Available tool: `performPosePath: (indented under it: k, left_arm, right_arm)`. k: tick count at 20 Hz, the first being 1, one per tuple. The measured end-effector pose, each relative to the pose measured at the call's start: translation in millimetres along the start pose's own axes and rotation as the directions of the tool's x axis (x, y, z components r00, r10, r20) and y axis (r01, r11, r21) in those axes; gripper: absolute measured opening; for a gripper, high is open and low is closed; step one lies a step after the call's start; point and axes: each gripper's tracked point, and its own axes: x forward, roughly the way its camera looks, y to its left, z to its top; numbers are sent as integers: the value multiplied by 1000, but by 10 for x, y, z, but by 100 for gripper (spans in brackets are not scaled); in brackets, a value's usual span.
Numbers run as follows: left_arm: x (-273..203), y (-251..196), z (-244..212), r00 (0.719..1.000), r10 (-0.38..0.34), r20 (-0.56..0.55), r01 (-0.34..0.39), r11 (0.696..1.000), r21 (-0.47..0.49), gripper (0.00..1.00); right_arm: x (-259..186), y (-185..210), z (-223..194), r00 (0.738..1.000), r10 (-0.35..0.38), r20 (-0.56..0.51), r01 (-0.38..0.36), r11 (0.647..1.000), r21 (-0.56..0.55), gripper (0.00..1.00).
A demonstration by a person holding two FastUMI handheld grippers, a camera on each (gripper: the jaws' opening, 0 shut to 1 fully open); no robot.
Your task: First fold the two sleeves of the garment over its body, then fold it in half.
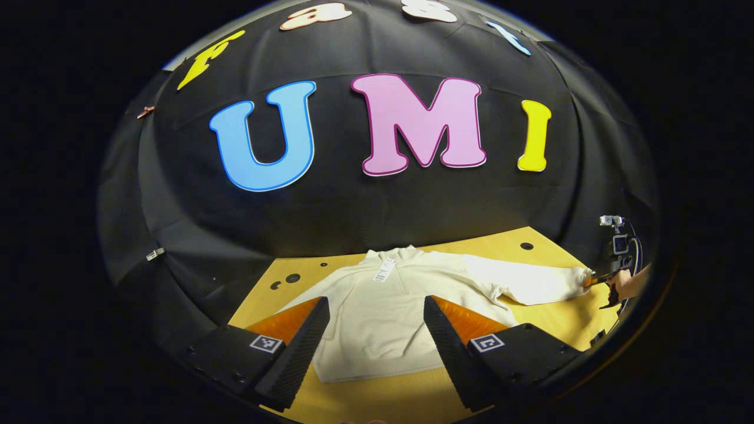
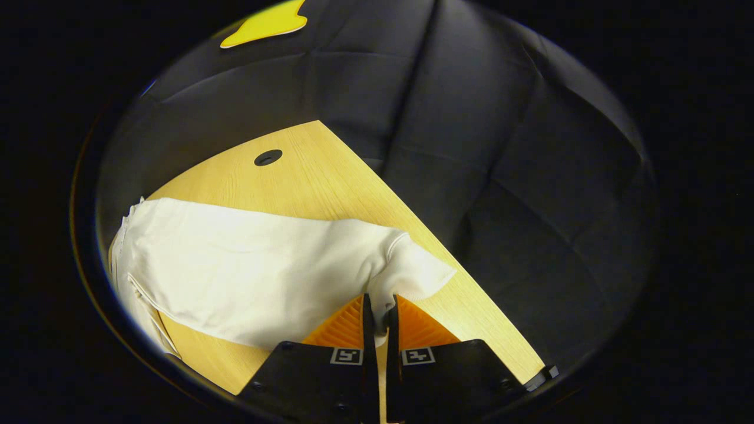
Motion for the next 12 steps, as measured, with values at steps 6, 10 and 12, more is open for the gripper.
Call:
performPosePath:
  k: [6,10,12]
  left_arm:
    - [3,307,-4,1000,25,12,-24,999,-40,100]
    - [-33,512,-64,999,37,19,-36,996,-80,100]
    - [-60,624,-94,999,52,18,-50,994,-95,100]
  right_arm:
    - [-405,138,417,993,75,92,-69,996,-61,9]
    - [-770,420,921,977,130,171,-113,988,-106,9]
    - [-979,637,1185,963,165,211,-138,981,-136,9]
